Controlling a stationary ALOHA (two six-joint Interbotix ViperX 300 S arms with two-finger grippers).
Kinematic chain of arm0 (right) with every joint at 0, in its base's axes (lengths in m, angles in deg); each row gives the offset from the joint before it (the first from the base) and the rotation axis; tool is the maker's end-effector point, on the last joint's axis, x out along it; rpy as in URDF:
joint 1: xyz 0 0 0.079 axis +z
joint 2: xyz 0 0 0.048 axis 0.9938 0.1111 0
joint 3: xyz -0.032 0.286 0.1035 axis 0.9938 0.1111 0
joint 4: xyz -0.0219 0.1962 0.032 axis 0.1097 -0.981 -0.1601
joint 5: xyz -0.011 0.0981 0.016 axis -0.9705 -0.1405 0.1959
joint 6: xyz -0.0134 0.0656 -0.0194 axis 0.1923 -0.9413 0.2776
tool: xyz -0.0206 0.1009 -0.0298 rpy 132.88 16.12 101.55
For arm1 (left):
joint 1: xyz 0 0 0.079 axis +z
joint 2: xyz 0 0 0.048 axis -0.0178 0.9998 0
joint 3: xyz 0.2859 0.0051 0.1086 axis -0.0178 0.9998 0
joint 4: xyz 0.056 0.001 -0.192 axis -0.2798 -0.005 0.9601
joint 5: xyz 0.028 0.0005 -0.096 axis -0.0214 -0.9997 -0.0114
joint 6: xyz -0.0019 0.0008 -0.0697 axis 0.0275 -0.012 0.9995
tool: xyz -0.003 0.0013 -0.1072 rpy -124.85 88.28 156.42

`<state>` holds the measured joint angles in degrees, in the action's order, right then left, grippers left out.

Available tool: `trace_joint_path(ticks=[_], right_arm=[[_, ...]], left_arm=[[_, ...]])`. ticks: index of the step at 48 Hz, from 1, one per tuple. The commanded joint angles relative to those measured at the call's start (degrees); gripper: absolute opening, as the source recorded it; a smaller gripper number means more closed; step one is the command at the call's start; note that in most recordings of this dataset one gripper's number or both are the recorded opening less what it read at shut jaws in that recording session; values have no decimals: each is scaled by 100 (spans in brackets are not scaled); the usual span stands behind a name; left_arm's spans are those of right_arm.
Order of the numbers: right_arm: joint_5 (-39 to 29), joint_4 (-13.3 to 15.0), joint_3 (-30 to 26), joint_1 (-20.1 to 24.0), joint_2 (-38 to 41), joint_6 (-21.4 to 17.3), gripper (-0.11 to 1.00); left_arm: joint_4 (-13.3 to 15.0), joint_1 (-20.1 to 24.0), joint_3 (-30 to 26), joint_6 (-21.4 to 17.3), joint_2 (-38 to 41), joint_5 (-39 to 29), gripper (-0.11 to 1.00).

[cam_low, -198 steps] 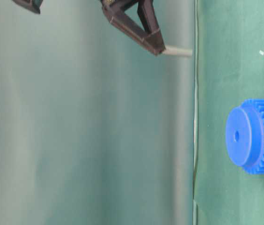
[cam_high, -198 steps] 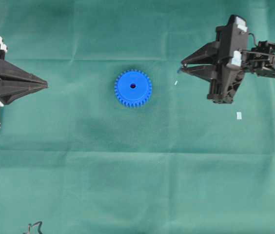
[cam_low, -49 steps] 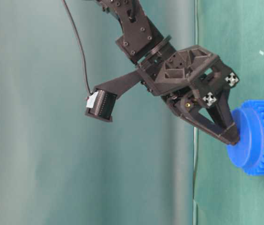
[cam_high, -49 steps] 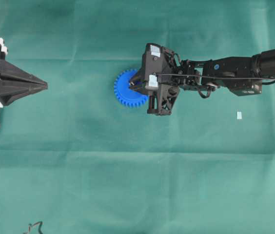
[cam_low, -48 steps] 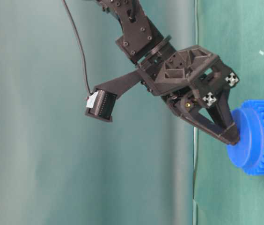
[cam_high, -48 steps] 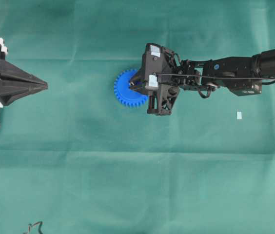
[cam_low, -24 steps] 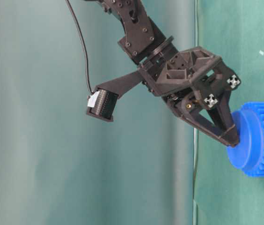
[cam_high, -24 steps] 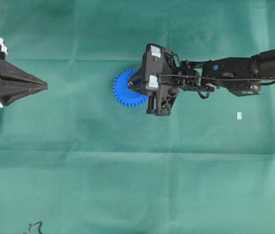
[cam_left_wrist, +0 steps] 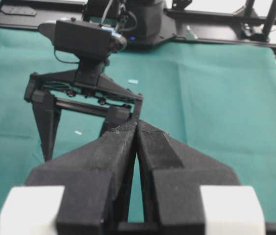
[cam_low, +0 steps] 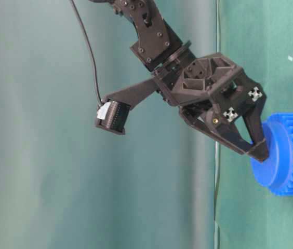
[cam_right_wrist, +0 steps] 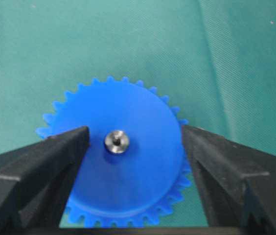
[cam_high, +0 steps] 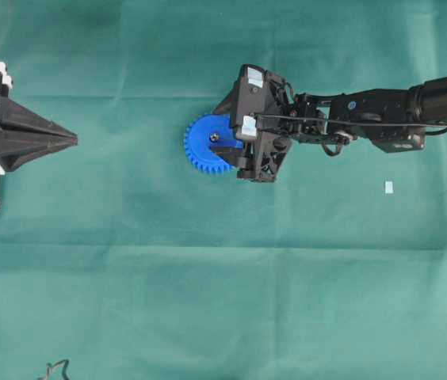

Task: Insert the shaft into the center hole of the gear.
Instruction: 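Open the right gripper and lift it away from the gear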

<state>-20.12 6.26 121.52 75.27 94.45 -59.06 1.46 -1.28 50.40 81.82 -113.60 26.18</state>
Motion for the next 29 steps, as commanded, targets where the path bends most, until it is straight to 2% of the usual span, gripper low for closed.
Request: trace_joint_path(ticks=[1,18,29], right_arm=[[-88,0,-35,53,-281,9,95],[-668,44,18,44,-1529,44,93],[-703,53,519,44,-2646,44,93]], left_arm=[[-18,-9,-158,9,18,26,0],[-18,-9,-167,18,-132,-9,0],[-18,-9,-167,18,-149,-53,0]])
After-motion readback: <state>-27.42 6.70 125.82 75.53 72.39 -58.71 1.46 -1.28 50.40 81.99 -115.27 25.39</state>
